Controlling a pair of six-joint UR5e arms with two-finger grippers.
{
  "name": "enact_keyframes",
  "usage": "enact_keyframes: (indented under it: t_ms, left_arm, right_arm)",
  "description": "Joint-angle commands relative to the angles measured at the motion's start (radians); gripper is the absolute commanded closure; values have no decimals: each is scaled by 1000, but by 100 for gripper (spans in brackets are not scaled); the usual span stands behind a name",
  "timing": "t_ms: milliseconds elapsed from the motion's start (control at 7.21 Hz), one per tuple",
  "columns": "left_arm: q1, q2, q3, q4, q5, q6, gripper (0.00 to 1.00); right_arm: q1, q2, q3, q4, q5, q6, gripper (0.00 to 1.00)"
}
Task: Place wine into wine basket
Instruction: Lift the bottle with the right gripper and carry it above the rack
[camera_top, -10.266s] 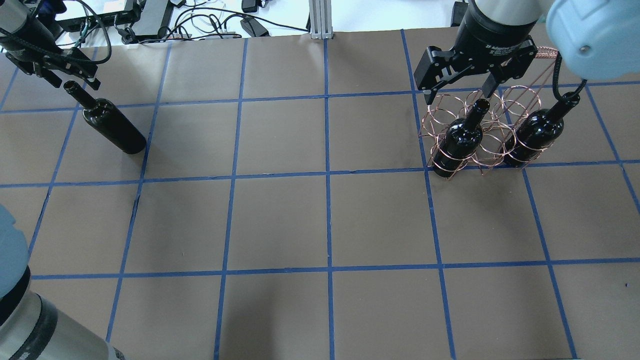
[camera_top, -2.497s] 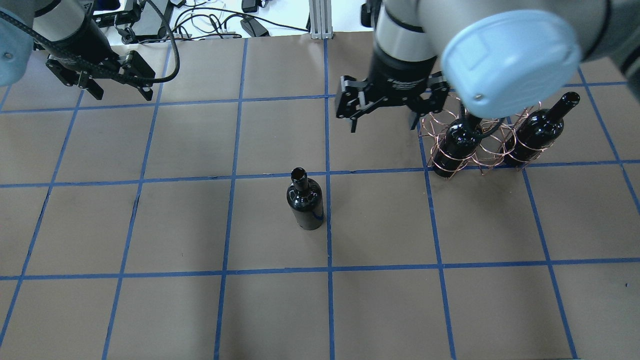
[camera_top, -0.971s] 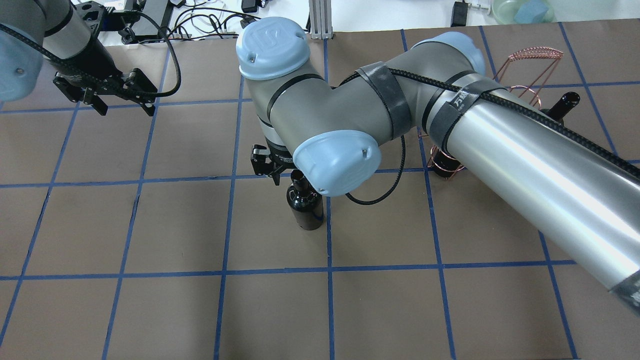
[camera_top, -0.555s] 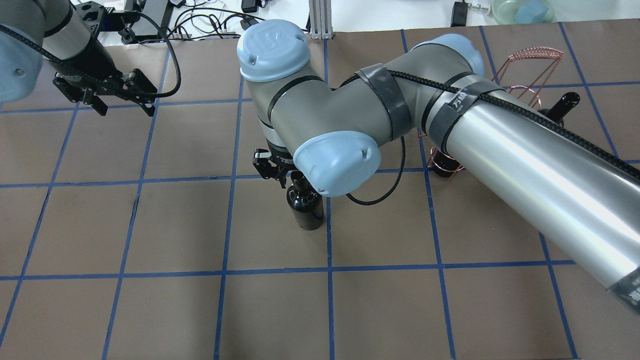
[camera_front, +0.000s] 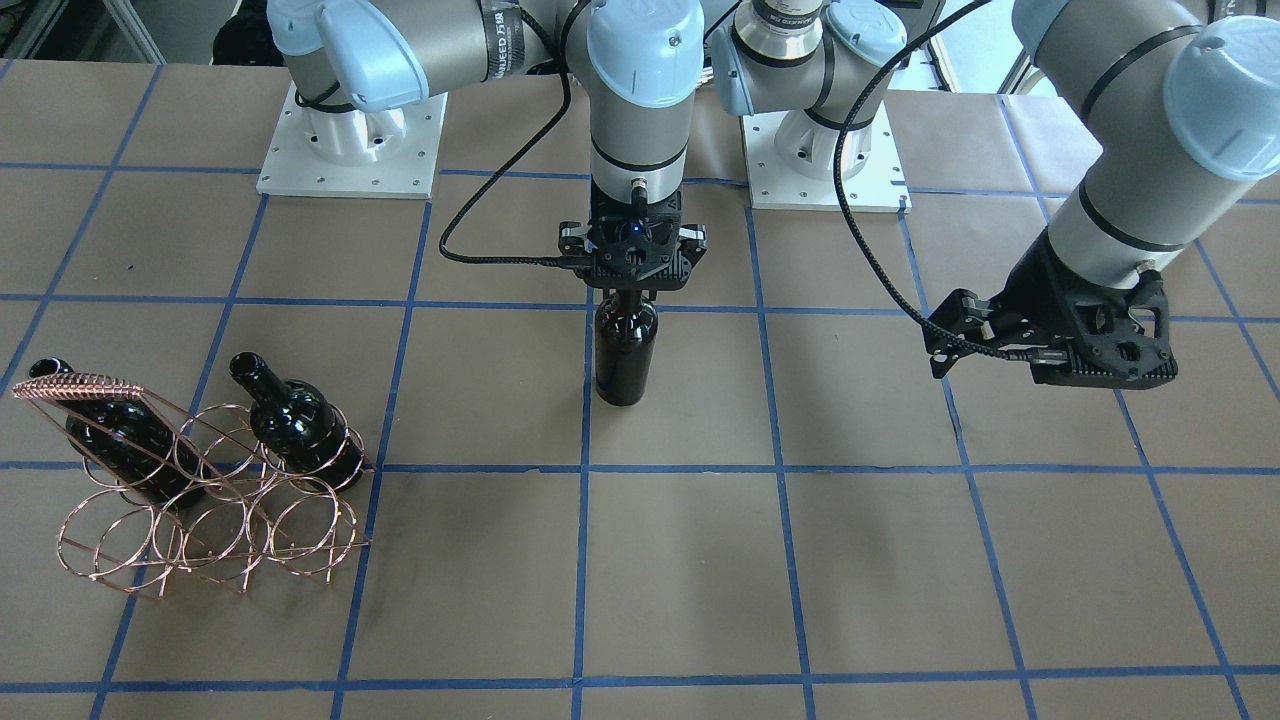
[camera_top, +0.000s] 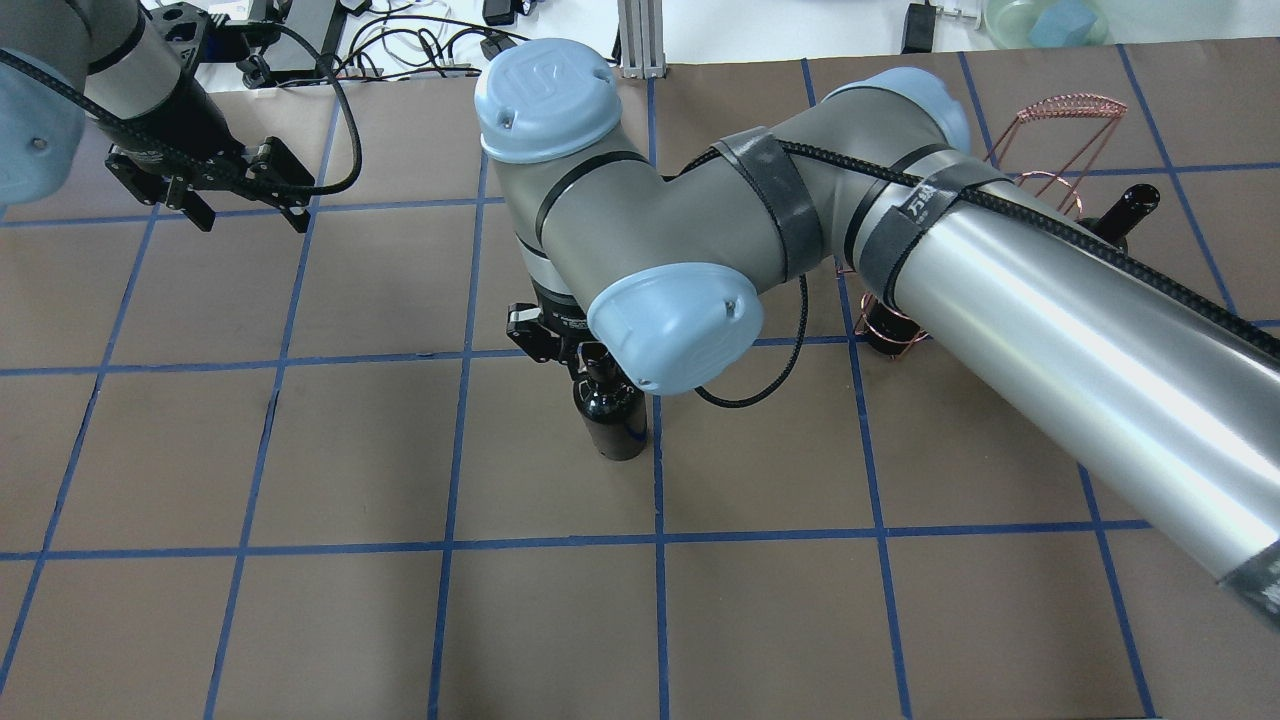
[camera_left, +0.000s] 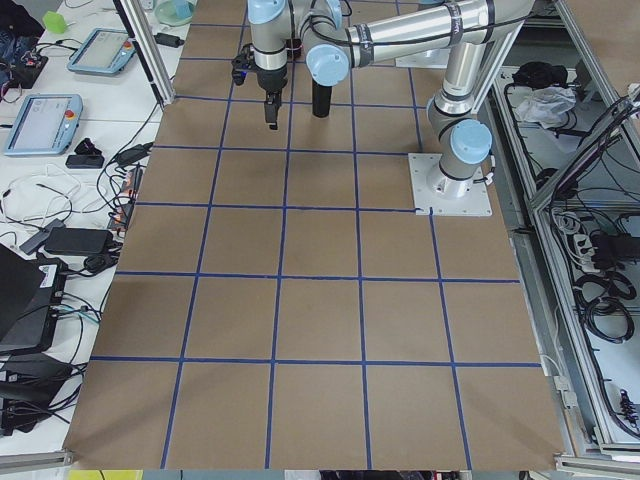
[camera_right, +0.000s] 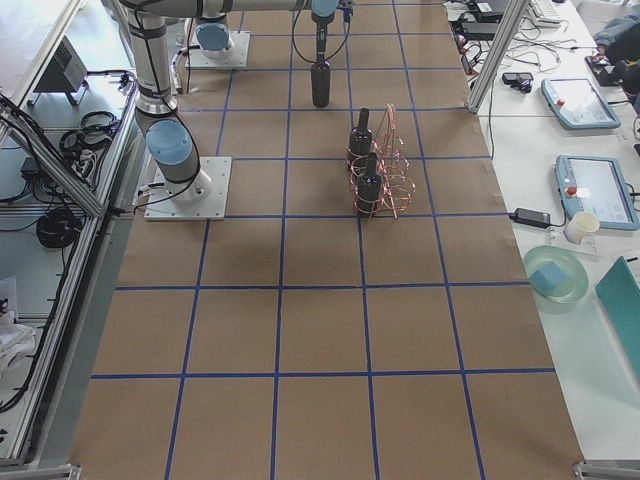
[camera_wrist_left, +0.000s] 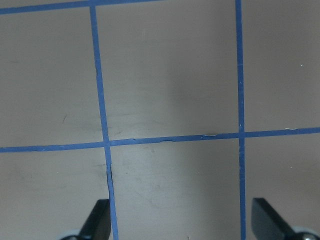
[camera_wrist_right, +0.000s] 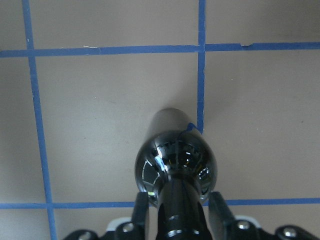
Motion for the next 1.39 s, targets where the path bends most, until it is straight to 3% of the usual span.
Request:
enact_keyframes:
  t_ms: [0, 277, 416, 555, 832, 1249]
  left_arm:
    - [0, 1, 0, -3, 1, 0, 0]
    - [0, 0, 0, -2, -1, 0, 0]
    - [0, -1, 0, -2, -1, 0, 0]
    - [0, -2, 0, 0, 1, 0, 0]
    - [-21, 10, 6, 0, -11, -21, 0]
    - [-142, 58, 8, 0, -9, -190, 0]
  right_arm:
    - [-3, -4, -2, 9, 33, -17, 100]
    - [-23, -16, -14, 4, 33, -35, 100]
    - [-43, -64, -14, 56, 25, -39, 100]
    - [-92, -143, -14, 188, -8, -70, 100]
    - [-248, -306, -15, 373, -82, -304, 100]
    - [-558, -400, -38, 420, -164, -667, 100]
